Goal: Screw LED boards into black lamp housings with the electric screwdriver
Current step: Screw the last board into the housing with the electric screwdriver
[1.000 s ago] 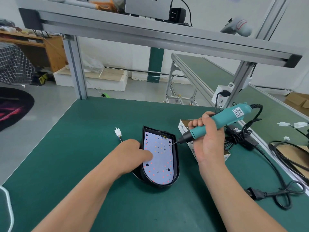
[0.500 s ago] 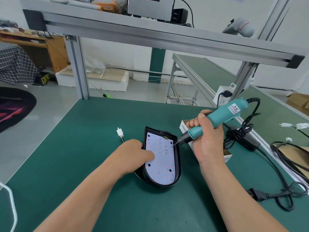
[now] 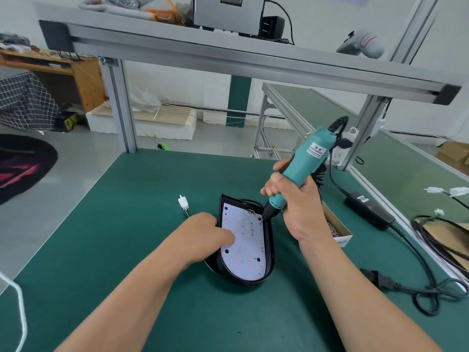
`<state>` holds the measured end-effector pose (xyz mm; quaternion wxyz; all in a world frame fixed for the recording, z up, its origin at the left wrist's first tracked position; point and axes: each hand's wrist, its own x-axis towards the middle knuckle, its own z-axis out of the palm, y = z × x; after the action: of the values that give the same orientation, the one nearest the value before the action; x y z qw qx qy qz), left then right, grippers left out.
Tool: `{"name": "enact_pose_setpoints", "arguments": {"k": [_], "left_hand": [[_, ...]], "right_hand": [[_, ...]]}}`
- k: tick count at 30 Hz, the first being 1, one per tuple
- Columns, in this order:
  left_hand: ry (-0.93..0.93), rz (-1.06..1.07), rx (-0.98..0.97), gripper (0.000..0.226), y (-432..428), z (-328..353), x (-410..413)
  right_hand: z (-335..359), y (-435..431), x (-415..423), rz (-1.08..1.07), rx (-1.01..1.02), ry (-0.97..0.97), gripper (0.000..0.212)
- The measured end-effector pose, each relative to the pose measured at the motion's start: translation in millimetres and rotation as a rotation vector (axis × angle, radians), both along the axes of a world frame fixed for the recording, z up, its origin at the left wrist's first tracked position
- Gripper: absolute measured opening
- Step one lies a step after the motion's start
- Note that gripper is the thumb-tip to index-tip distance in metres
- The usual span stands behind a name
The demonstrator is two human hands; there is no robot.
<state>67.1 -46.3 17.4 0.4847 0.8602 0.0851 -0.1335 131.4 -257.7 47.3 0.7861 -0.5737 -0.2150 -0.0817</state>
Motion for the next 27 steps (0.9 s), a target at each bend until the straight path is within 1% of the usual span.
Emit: {"name": "enact_pose_setpoints", "arguments": {"k": [4,10,11,14,15,16,17,18,19,21,23,25,27], "left_hand": [[0.007,-0.004,0.009,0.032,0,3,-2],[0.003,-0.023,0.003,0.034,0,3,-2],[-0.006,-0.032,0.007,0.037,0,4,-3],[-0.02,-0.029,-0.031,0.063,1,11,-7],[-0.027,0.017,-0.062,0.061,2,13,-7],[-0.05,0.091,-0.1,0.053,4,14,-6],[-0.083,0.183,-0.16,0.04,6,15,-3],[-0.103,0.271,-0.259,0.027,9,16,-1],[-0.108,0.336,-0.397,0.02,11,18,-1],[-0.086,0.406,-0.721,0.023,14,23,-2],[-0.051,0.405,-0.939,0.03,16,26,-5],[-0.024,0.37,-1.051,0.032,14,28,-7],[-0.017,0.335,-1.1,0.023,12,28,-9]], "right_hand": [[-2,-11,0,0.008,0.097,0.015,0.023],[4,-12,-8,-0.012,0.143,-0.065,0.024],[6,-12,-10,0.004,0.186,-0.064,0.023],[11,-13,-17,0.069,0.361,-0.008,0.015],[11,-14,-19,0.088,0.411,0.024,0.013],[11,-15,-21,0.1,0.453,0.059,0.011],[10,-17,-23,0.102,0.483,0.088,0.009],[10,-17,-24,0.097,0.503,0.107,0.008],[10,-18,-25,0.092,0.515,0.117,0.007],[10,-18,-27,0.091,0.528,0.124,0.008],[10,-15,-28,0.098,0.534,0.136,0.01],[9,-13,-30,0.1,0.52,0.144,0.011],[8,-12,-32,0.102,0.51,0.148,0.011]]}}
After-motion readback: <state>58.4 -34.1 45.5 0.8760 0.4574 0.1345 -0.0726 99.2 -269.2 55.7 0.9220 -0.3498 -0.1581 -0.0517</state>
